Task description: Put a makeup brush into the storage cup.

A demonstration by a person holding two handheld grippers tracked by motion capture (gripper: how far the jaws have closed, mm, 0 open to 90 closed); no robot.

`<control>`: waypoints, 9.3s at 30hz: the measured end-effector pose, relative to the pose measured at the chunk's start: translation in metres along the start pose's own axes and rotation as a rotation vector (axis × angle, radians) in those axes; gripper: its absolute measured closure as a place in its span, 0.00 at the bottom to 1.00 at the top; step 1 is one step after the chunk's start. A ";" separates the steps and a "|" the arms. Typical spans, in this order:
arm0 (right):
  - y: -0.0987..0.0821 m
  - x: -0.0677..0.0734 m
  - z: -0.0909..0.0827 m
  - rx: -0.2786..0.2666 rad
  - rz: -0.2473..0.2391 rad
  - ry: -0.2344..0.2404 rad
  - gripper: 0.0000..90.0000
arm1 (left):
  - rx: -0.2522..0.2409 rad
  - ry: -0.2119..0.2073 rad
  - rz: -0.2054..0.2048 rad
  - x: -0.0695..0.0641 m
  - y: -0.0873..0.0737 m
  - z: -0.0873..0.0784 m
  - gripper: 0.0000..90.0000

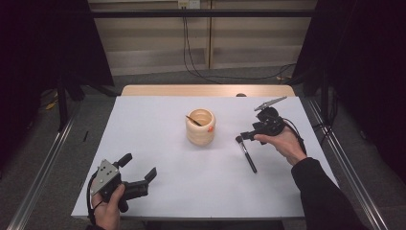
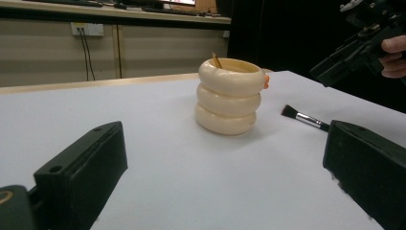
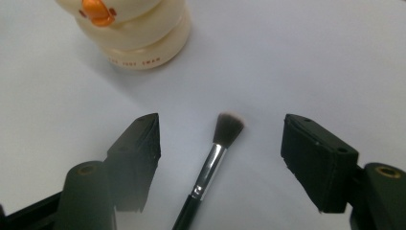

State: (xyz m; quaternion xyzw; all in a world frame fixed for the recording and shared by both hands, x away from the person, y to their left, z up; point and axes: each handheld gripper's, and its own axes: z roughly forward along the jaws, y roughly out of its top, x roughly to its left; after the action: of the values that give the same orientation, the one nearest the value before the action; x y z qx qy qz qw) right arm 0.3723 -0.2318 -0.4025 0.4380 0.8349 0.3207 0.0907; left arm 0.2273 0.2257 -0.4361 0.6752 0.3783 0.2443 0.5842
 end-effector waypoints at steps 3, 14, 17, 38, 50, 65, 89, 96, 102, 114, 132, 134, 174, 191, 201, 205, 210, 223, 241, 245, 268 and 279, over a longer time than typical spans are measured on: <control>0.003 0.001 0.005 0.084 0.009 0.009 0.39 | 0.002 -0.002 0.002 0.000 0.000 0.000 0.01; 0.007 -0.003 0.021 0.221 0.029 -0.002 0.55 | 0.011 -0.012 0.009 -0.001 -0.001 0.001 0.01; 0.008 -0.006 0.025 0.256 0.056 0.000 0.57 | 0.015 -0.019 0.004 -0.001 -0.001 0.002 0.01; 0.006 -0.011 0.051 0.438 0.072 0.026 0.66 | 0.019 -0.019 0.025 -0.002 -0.001 0.002 0.01; 0.008 -0.006 0.059 0.485 0.062 0.019 0.72 | 0.011 -0.015 0.054 -0.003 0.000 0.001 0.01; 0.005 -0.002 0.065 0.522 0.033 -0.017 0.83 | 0.012 -0.012 0.054 -0.003 0.000 0.000 0.01; 0.006 0.000 0.066 0.531 0.003 -0.035 0.88 | 0.025 -0.023 0.048 -0.002 -0.001 0.001 0.01; 0.005 -0.003 0.064 0.520 0.014 -0.017 0.88 | 0.026 -0.022 0.051 -0.002 -0.001 0.001 0.01; 0.005 -0.005 0.060 0.491 0.021 -0.008 0.88 | 0.023 -0.025 0.053 -0.002 -0.001 0.002 0.01; 0.006 -0.006 0.041 0.407 0.034 -0.012 0.88 | 0.016 -0.030 0.051 -0.001 -0.001 0.001 0.01; 0.007 -0.010 0.018 0.251 0.049 0.019 0.88 | 0.014 -0.039 0.047 -0.002 -0.001 0.001 0.01; 0.006 -0.010 0.016 0.233 0.048 0.015 0.88 | 0.015 -0.031 0.050 -0.002 -0.001 0.000 0.01; -0.005 -0.010 -0.031 -0.288 0.041 0.060 0.88 | 0.023 -0.036 0.054 -0.001 -0.001 0.001 0.01; -0.013 -0.006 -0.046 -0.487 -0.010 0.092 0.88 | 0.023 -0.027 0.062 -0.001 -0.001 0.000 0.01; -0.015 -0.006 -0.056 -0.634 -0.013 0.143 0.87 | 0.019 -0.022 0.059 -0.001 -0.001 0.000 0.01; -0.017 -0.008 -0.059 -0.674 0.008 0.141 0.87 | 0.017 -0.022 0.059 -0.001 -0.001 0.000 0.01; -0.019 -0.009 -0.062 -0.713 0.014 0.149 0.87 | 0.019 -0.021 0.060 0.000 -0.001 0.000 0.01; -0.018 -0.004 -0.064 -0.723 -0.024 0.152 0.87 | 0.018 -0.023 0.062 0.000 -0.001 -0.001 0.01; -0.012 0.000 -0.061 -0.720 -0.033 0.174 0.87 | 0.017 -0.025 0.061 -0.001 -0.001 0.000 0.01; -0.009 0.002 -0.058 -0.716 -0.036 0.186 0.87 | 0.019 -0.028 0.062 -0.001 -0.001 0.000 0.01; 0.019 0.009 -0.040 -0.694 -0.064 0.182 0.87 | 0.013 -0.036 0.063 0.000 0.000 0.000 0.01; 0.032 0.012 -0.030 -0.692 -0.076 0.174 0.87 | 0.018 -0.032 0.071 0.000 0.000 0.000 0.01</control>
State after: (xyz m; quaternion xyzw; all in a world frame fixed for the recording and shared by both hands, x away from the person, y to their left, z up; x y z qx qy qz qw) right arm 0.3736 -0.2226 -0.3579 0.3210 0.6970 0.6172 0.1741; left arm 0.2268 0.2259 -0.4363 0.6973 0.3469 0.2507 0.5750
